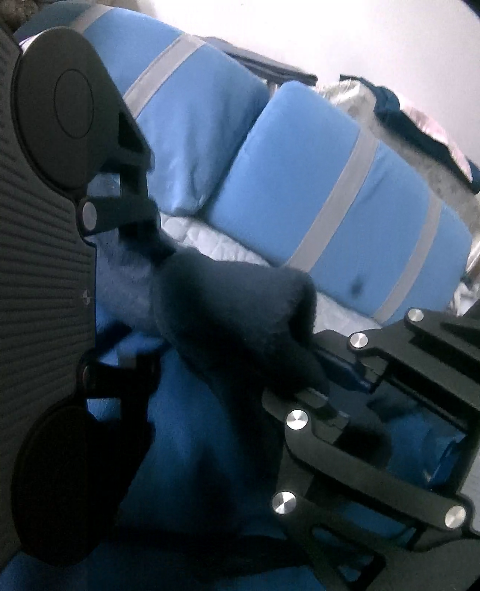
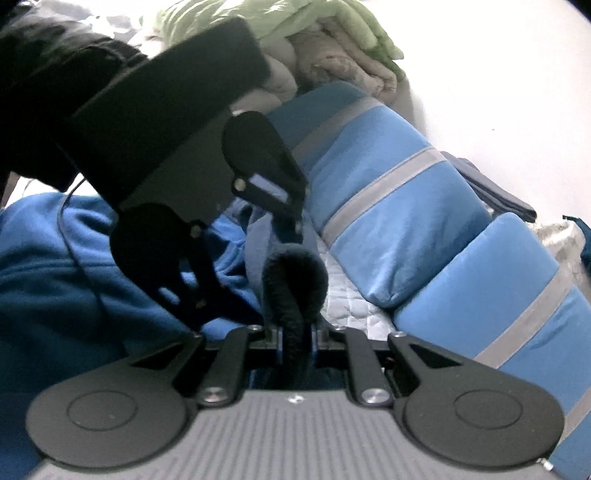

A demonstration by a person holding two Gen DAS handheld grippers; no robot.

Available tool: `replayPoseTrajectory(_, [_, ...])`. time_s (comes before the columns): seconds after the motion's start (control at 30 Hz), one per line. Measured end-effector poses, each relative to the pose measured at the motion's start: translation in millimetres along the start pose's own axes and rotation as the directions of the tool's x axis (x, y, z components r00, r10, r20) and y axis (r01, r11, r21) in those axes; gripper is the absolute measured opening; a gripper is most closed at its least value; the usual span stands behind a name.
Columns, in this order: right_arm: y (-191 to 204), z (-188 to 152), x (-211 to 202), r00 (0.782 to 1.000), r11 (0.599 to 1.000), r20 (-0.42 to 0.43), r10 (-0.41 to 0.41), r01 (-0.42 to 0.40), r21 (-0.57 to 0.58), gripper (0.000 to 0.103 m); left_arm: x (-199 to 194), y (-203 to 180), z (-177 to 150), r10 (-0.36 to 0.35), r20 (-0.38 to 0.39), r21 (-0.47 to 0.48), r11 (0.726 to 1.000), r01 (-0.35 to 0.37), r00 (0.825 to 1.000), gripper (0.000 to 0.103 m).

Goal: Fold clothes

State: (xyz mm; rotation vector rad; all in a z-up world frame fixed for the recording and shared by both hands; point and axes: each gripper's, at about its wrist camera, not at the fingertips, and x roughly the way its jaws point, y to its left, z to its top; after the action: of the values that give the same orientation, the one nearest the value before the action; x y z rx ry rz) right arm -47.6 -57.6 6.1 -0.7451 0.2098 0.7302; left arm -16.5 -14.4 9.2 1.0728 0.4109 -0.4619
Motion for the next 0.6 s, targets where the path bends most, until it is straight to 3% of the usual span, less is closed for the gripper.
replayPoseTrajectory(0.07, [-0.6, -1.3, 0.2, 1.0, 1.0, 0.002, 0.007, -0.007, 0.015, 0.023, 2.1, -0.3, -1.2, -0.014, -0.014, -0.002, 1.0, 0.014, 1.0, 0.028])
replayPoseTrajectory(0.1, [-2.5, -1.7, -0.3, 1.0, 1.0, 0.005, 0.01, -0.01, 0.028, 0.046, 2.9, 0.0, -2.1, -0.019, -0.021, -0.007, 1.0, 0.019, 1.0, 0.026])
replayPoseTrajectory(0.13, [-6.8, -1.9, -2.7, 1.0, 0.999, 0.014, 0.007, -0.008, 0.046, 0.052, 3.6, 0.2, -3.0, -0.025, -0.026, -0.013, 1.0, 0.024, 0.999, 0.025])
replayPoseTrajectory(0.2, [-20.1, -3.0, -10.0, 0.999, 0.996, 0.041, -0.011, 0.007, 0.094, 0.08, 3.0, 0.9, -5.6, -0.028, -0.029, -0.026, 0.999, 0.028, 0.999, 0.023])
replayPoseTrajectory(0.27, [-41.7, -7.0, -18.8, 0.997, 0.984, 0.061, -0.045, 0.034, 0.174, 0.087, 2.7, 3.6, -7.1, -0.029, -0.034, -0.045, 0.999, 0.027, 0.999, 0.019])
replayPoseTrajectory(0.37, [-77.1, -21.2, -26.6, 0.98, 0.936, 0.012, -0.2, 0.187, 0.299, 0.093, 5.9, 11.0, -8.2, -0.014, -0.064, -0.085, 0.996, 0.008, 0.998, 0.018])
replayPoseTrajectory(0.5, [-116.8, -47.8, -29.9, 0.896, 0.812, -0.146, -0.419, 0.442, 0.38, 0.098, 13.2, 28.1, -6.6, -0.007, -0.1, -0.207, 0.978, -0.014, 0.995, 0.017])
replayPoseTrajectory(0.6, [-124.6, -65.5, -29.5, 0.862, 0.79, -0.226, -0.453, 0.506, 0.346, 0.099, 9.1, 40.6, -7.2, -0.003, -0.096, -0.335, 0.942, -0.03, 0.995, 0.017])
